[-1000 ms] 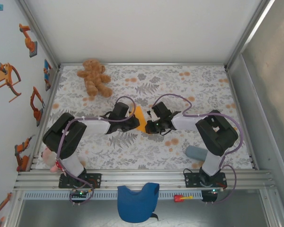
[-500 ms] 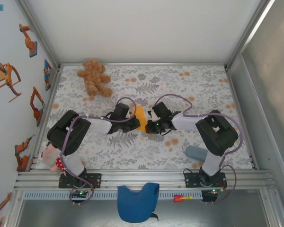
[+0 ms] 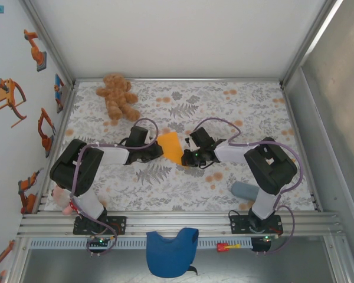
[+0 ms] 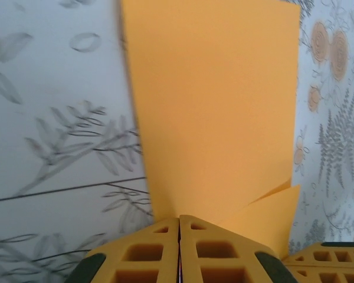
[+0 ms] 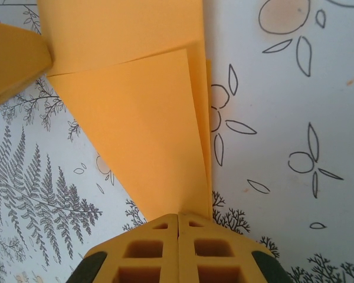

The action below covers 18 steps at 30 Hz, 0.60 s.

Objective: Fold a paper plane with a square sheet of paper (pick it up from the middle)
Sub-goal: Third fold the triangle at the center of the table.

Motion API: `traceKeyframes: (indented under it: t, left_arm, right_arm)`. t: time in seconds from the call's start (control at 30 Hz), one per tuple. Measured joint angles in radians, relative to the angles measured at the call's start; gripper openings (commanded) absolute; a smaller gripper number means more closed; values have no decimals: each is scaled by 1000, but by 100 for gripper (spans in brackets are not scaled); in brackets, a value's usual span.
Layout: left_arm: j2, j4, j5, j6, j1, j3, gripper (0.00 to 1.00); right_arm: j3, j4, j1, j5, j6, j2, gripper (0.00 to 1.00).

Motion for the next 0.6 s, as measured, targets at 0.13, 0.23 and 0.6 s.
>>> traceKeyframes:
  t: [0.13,0.23,0.6]
  left_arm:
    - [-82,-108,-61,26,32,1,14]
    - [-176,-161,-83,26,34,3,24]
    - [-284,-81,-29,-158,24,-95,49]
  right_arm:
    - [-15,9,0,-8,22,-18,0]
    - [-20,14,0,-13,42,-37,1]
    - [-3,148,2,-26,89,-100,9]
